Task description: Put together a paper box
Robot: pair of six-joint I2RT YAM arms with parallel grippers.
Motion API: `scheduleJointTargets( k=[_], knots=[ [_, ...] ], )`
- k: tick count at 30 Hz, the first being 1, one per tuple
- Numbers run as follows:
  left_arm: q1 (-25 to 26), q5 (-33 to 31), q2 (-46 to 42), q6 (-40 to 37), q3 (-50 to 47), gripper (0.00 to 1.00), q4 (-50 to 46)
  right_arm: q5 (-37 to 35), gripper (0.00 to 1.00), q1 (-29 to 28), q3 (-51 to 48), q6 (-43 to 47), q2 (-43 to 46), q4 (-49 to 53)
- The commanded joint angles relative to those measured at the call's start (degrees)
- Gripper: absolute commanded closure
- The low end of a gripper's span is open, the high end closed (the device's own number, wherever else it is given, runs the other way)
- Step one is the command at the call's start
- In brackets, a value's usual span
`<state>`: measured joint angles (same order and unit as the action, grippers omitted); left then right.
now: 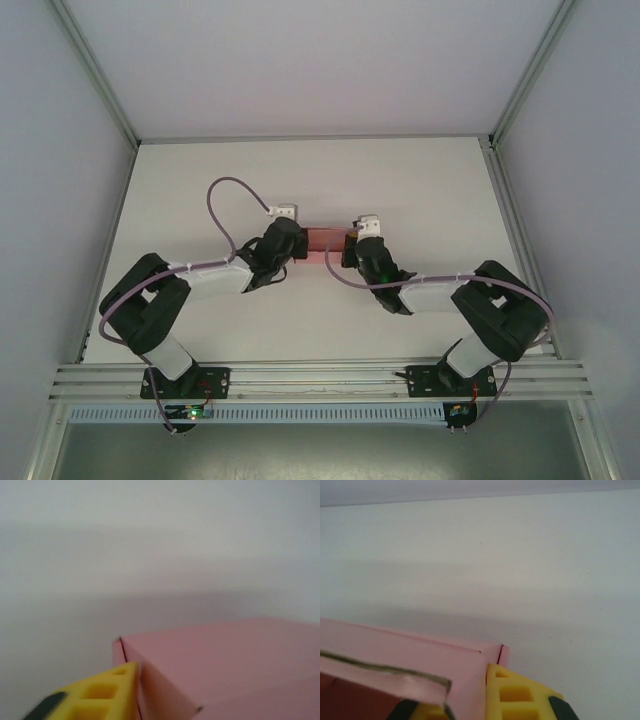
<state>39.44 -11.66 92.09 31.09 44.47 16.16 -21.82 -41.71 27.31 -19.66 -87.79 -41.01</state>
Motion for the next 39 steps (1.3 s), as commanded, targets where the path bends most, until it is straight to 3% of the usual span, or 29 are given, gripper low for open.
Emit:
scheduleJointTargets(
  k=[1, 4, 6, 7, 8, 13, 17, 21, 23, 26, 30, 34, 39],
  knots=[
    [0.8, 4.4, -3.7, 0.8, -1.4, 0.59, -5.2, 2.0, 1.0, -3.2, -3.7, 7.6, 2.4, -3.5],
    [0.9, 4.1, -8.2, 0.1, 0.1, 0.42, -13.8, 0.4, 1.0, -5.4, -5.7, 11.9, 3.6, -4.0],
    [1.1, 2.7, -11.2, -0.5, 1.1, 0.25, -20.9, -0.9, 1.0, -6.8, -6.6, 14.0, 4.0, -3.8],
    [1.1, 3.6, -12.5, -1.3, 1.9, 0.08, -24.8, -2.3, 1.0, -7.4, -7.0, 14.2, 4.1, -3.6],
    [1.2, 4.5, -13.6, -1.8, 3.0, 0.0, -28.6, -3.3, 1.0, -7.7, -7.2, 13.8, 4.1, -3.5],
    [1.2, 14.7, -20.5, 0.1, 5.6, 0.0, -39.7, -6.2, 1.0, -8.9, -8.3, 15.1, 4.1, -3.2],
    [1.0, 18.8, -24.6, 2.5, 8.5, 0.0, -43.6, -7.0, 1.0, -10.1, -8.2, 17.0, 3.6, -3.1],
    [0.4, 5.4, -25.8, 11.7, 10.4, 0.0, -47.2, -7.7, 1.0, -11.3, -8.6, 19.1, 3.4, -3.3],
    [-3.2, 5.4, -23.9, 16.5, 9.6, 0.0, -46.7, -8.9, 1.0, -12.5, -9.4, 20.1, 3.5, -3.8],
    [-10.6, 17.4, -17.2, 19.7, 9.4, 0.0, -43.6, -9.0, 1.0, -13.9, -10.8, 22.1, 3.7, -6.1],
    [-13.2, 28.8, -11.5, 22.5, 5.5, 0.0, -32.8, -8.2, 1.0, -15.1, -10.8, 23.6, 3.9, -6.4],
    [-13.2, 30.3, -10.1, 23.0, 1.5, 0.06, -28.1, -8.4, 0.98, -16.3, -10.8, 24.2, 4.5, -5.5],
    [-13.1, 34.1, -8.6, 25.7, -4.6, 0.3, -18.5, -5.2, 0.9, -16.8, -12.3, 21.5, 7.4, 0.7]
  ],
)
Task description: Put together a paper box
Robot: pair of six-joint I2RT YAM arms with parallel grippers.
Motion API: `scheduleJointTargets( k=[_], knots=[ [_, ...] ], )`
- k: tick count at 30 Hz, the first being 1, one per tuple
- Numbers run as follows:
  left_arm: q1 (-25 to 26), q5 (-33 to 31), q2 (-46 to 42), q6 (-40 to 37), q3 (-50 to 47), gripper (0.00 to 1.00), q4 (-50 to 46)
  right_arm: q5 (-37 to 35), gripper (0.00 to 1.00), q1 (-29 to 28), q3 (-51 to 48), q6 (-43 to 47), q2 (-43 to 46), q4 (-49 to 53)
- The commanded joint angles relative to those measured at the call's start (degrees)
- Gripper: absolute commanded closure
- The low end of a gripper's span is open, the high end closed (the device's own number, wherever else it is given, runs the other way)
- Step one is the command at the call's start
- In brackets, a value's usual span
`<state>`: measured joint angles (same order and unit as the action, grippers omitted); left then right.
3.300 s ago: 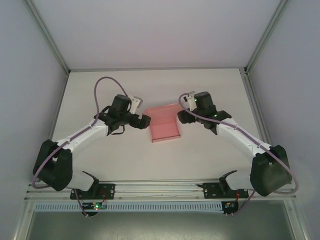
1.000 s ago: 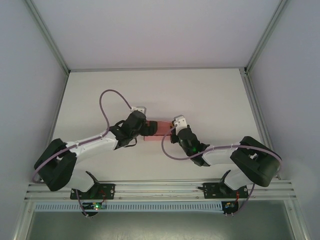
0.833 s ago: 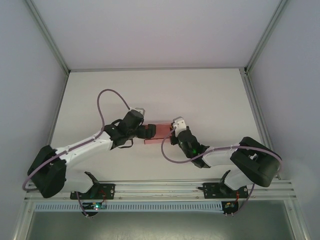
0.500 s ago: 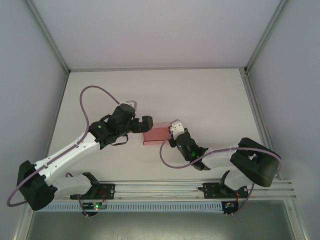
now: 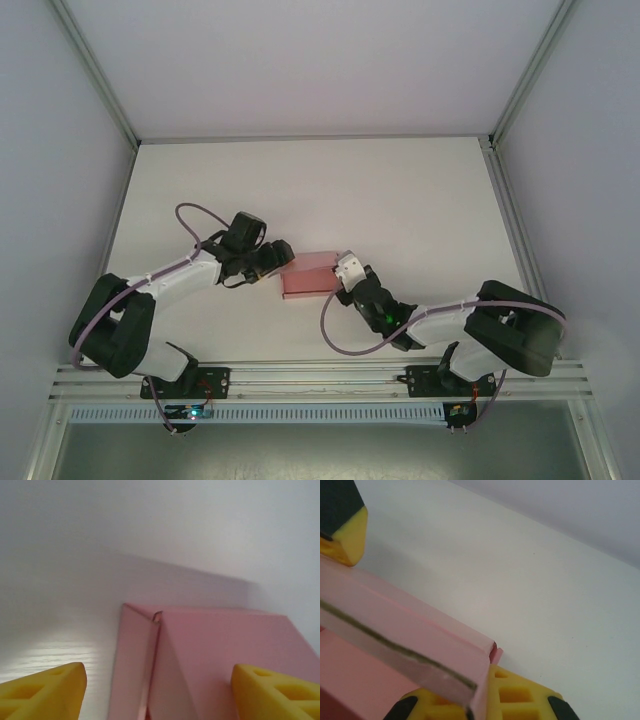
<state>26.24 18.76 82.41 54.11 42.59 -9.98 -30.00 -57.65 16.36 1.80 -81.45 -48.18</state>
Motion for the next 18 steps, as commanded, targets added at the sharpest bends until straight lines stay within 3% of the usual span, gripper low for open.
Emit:
scheduleJointTargets(
  k=[1, 3, 5, 10, 12, 13, 14, 16, 18],
  knots=[
    [0.0, 3.7, 1.3, 2.9, -3.7, 0.32, 8.6, 3.9, 0.86, -1.2, -1.2, -0.3, 1.7, 9.7],
    [0.1, 3.7, 1.6, 2.8, -4.8, 0.35, 9.3, 6.2, 0.79, -2.0, -1.2, -2.5, 3.8, 13.9],
    [0.0, 3.5, 1.6, 2.3, -5.7, 0.42, 9.9, 9.5, 0.62, -2.4, -0.5, -5.9, 7.8, 21.3],
    [0.1, 1.9, -0.1, 1.1, -8.0, 0.46, 10.6, 16.7, 0.36, -2.4, 2.2, -14.1, 20.4, 41.2],
    [0.2, 0.4, -1.0, -0.3, -8.4, 0.48, 10.1, 20.1, 0.14, -2.4, 1.4, -18.1, 25.8, 45.2],
    [0.3, -0.3, -1.3, -1.1, -8.4, 0.48, 9.8, 22.3, 0.12, -2.4, 1.1, -18.9, 28.4, 46.9],
    [0.5, -0.9, -1.3, -1.7, -8.3, 0.48, 9.3, 25.6, 0.03, -2.4, 1.1, -19.9, 31.4, 49.3],
    [0.9, -1.4, -1.1, -3.2, -8.1, 0.48, 9.1, 28.5, 0.02, -2.4, 2.4, -20.2, 36.3, 55.5],
    [1.4, -1.7, -0.3, -4.6, -7.8, 0.48, 9.1, 26.1, 0.02, -1.7, 4.9, -21.6, 41.3, 60.6]
  ],
)
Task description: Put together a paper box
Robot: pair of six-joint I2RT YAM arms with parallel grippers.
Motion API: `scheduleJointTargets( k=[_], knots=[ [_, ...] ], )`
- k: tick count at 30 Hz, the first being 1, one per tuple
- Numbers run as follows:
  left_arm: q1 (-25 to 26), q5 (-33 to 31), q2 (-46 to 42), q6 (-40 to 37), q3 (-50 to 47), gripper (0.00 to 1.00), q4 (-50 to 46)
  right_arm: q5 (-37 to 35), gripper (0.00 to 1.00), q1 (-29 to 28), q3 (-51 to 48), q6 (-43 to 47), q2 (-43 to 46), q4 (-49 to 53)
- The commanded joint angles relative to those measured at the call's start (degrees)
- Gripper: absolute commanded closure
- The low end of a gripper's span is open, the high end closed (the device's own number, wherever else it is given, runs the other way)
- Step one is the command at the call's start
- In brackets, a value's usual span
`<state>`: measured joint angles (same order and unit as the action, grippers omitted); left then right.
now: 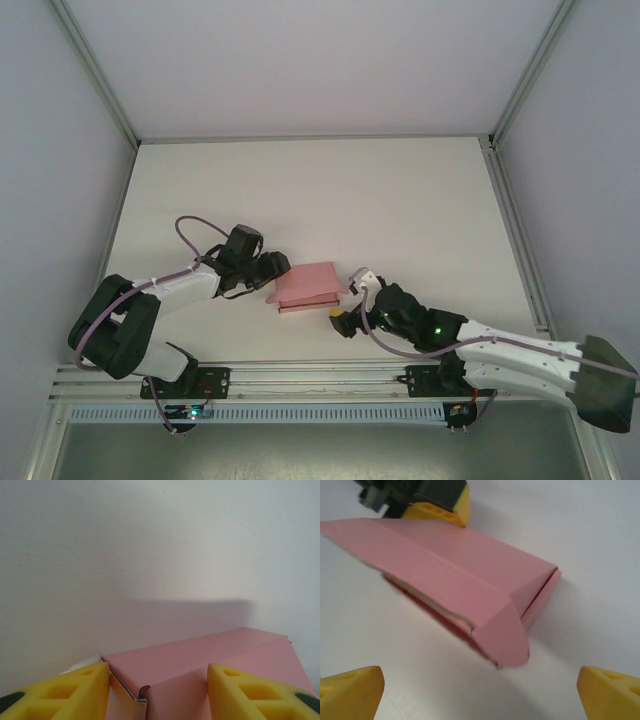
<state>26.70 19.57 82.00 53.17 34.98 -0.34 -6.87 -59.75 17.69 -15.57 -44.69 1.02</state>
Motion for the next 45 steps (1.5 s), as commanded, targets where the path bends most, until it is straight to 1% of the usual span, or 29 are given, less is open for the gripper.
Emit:
scheduleJointTargets(
  k=[1, 2, 4, 5, 7, 8, 10, 11, 13, 16, 20, 25, 26, 28, 30, 34, 37, 39, 41, 43, 45],
  knots=[
    [1.1, -2.9, 0.6, -4.0, 0.1, 0.48, -0.8, -0.6, 0.02, 1.4, 5.1, -5.7, 6.4, 11.9],
    [1.2, -2.8, 0.9, -4.6, 0.1, 0.48, -0.8, -0.7, 0.02, 2.9, 6.3, -6.1, 7.4, 10.9],
    [1.3, -2.9, 1.3, -5.1, 0.1, 0.48, -0.7, 3.2, 0.02, 8.0, 9.6, -6.4, 7.2, 8.0],
    [1.5, -3.0, 1.3, -5.2, 0.1, 0.48, -0.6, 5.9, 0.02, 10.7, 11.2, -7.6, 5.7, 6.1],
    [1.6, -3.6, 1.4, -5.9, 0.2, 0.48, -0.9, 10.5, 0.02, 17.0, 14.2, -12.5, 0.0, 2.8],
    [1.8, -4.1, 1.4, -6.1, 0.3, 0.48, -1.3, 12.6, 0.02, 19.5, 16.0, -14.1, -3.7, 2.9],
    [2.0, -4.7, 1.4, -6.5, 0.4, 0.48, -1.5, 13.4, 0.02, 21.4, 19.4, -15.3, -12.1, 5.0],
    [2.1, -5.0, 1.3, -6.5, 0.3, 0.48, -1.5, 13.9, 0.02, 21.4, 20.4, -15.0, -15.7, 5.8],
    [2.4, -5.6, 1.1, -6.5, 0.2, 0.48, -1.6, 16.0, 0.05, 20.8, 21.8, -15.0, -21.7, 7.0],
    [2.8, -6.4, 1.1, -7.0, 0.6, 0.48, -2.0, 15.2, 0.09, 19.1, 20.3, -15.7, -26.9, 4.1],
    [2.9, -4.9, 1.2, -7.5, 1.0, 0.47, -1.9, 13.9, 0.15, 18.9, 18.4, -17.1, -32.1, 3.6],
    [2.9, -3.1, -0.3, -8.9, 2.3, 0.44, -2.9, 14.3, 0.27, 18.8, 15.2, -18.5, -37.3, -0.9],
    [2.9, -2.8, -0.7, -9.6, 2.9, 0.43, -3.3, 14.2, 0.35, 19.0, 15.1, -18.5, -38.3, -1.6],
    [2.9, -2.5, -1.0, -10.8, 4.6, 0.43, -5.5, 13.6, 0.43, 19.1, 14.1, -19.4, -39.5, -3.8],
    [2.9, -0.8, -1.7, -10.8, 4.9, 0.42, -6.2, 13.8, 0.43, 19.1, 13.6, -19.7, -39.8, -4.8],
    [2.8, 3.6, -4.4, -8.5, 1.0, 0.39, -2.2, 11.7, 0.46, 19.2, 12.5, -20.8, -38.3, -4.7],
    [2.8, 1.9, -6.3, -8.4, -1.4, 0.4, -2.1, 12.0, 0.46, 19.5, 12.1, -21.0, -37.3, -4.7],
    [2.6, 1.1, -6.1, -8.8, -2.3, 0.45, -1.7, 13.2, 0.45, 19.7, 12.1, -20.4, -36.8, -5.3],
    [2.3, 3.2, -5.1, -8.1, -3.6, 0.5, 1.1, 14.3, 0.45, 20.2, 11.9, -20.3, -36.3, -6.3],
    [2.2, 6.1, -4.0, -6.9, -5.0, 0.53, 4.4, 15.1, 0.45, 20.8, 11.8, -20.5, -35.9, -6.7],
    [2.0, 6.6, -3.6, -6.3, -6.5, 0.56, 5.4, 16.2, 0.45, 21.1, 11.6, -20.7, -35.6, -7.1]
  ],
)
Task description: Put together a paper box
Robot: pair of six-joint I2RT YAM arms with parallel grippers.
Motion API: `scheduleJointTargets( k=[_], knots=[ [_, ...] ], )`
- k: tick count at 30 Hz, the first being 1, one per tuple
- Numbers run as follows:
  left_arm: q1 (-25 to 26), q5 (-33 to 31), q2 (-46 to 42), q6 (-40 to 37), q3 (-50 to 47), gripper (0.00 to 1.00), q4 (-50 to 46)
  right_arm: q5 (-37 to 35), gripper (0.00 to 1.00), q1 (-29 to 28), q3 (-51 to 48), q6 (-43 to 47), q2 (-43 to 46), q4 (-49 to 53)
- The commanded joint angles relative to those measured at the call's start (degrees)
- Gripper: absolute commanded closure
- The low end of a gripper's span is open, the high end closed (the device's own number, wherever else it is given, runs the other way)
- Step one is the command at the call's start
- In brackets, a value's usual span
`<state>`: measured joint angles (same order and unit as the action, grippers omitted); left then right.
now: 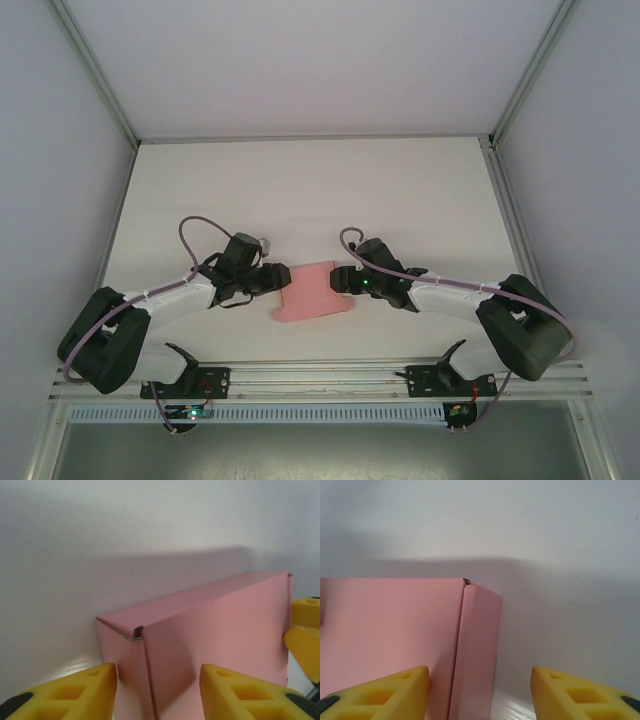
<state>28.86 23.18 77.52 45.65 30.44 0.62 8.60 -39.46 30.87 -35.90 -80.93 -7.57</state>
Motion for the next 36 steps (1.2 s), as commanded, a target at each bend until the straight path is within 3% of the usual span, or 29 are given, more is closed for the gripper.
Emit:
scheduleJointTargets(
  k=[1, 4, 7, 11, 15, 23, 25, 27, 31, 33, 34, 36],
  knots=[
    [-0.2, 2.9, 0.8, 1.5, -3.0, 0.59, 5.5, 1.5, 0.45, 0.9, -1.7, -0.4, 0.7, 1.1],
    [-1.1, 3.5, 0.1, 2.2, -5.6, 0.78, 8.2, 3.4, 0.44, 1.9, -2.6, -0.9, 1.5, 0.2],
    [-2.6, 4.5, -1.4, 3.5, -8.7, 0.83, 12.1, 8.5, 0.35, 4.7, -4.3, -2.0, 3.6, -2.0],
    [-4.3, 5.5, -3.6, 4.5, -12.9, 0.89, 18.0, 23.3, 0.2, 10.1, -6.9, -3.2, 5.1, -8.7],
    [-4.9, 6.4, -3.6, 4.9, -15.0, 0.94, 21.1, 31.7, 0.1, 11.7, -6.2, -4.6, 4.4, -9.7],
    [-5.6, 6.3, -3.3, 5.4, -16.0, 0.95, 23.2, 39.3, 0.11, 9.4, -1.5, -6.6, -6.7, -12.4],
    [-5.6, 5.8, -3.8, 5.4, -16.0, 0.94, 23.0, 41.4, 0.15, 8.6, -1.4, -9.8, -9.2, -19.6],
    [-5.6, 5.9, -4.1, 5.1, -15.8, 0.93, 23.0, 42.5, 0.28, 8.6, -2.1, -14.6, -10.7, -27.8],
    [-5.6, 5.3, -6.8, 3.2, -13.4, 0.86, 23.8, 43.3, 0.65, 10.6, -2.6, -18.2, -10.0, -32.2],
    [-5.5, 4.9, -9.7, 1.0, -10.7, 0.75, 24.2, 42.8, 0.71, 11.8, -2.3, -18.3, -8.0, -29.3],
    [-5.5, 3.8, -11.1, -1.6, -8.2, 0.6, 22.0, 42.8, 0.71, 12.2, -1.9, -17.6, -6.8, -27.8],
    [-4.7, -0.7, -13.8, -9.5, -3.0, 0.14, 15.0, 41.4, 0.69, 13.0, -0.1, -15.7, -4.0, -20.9]
  ],
)
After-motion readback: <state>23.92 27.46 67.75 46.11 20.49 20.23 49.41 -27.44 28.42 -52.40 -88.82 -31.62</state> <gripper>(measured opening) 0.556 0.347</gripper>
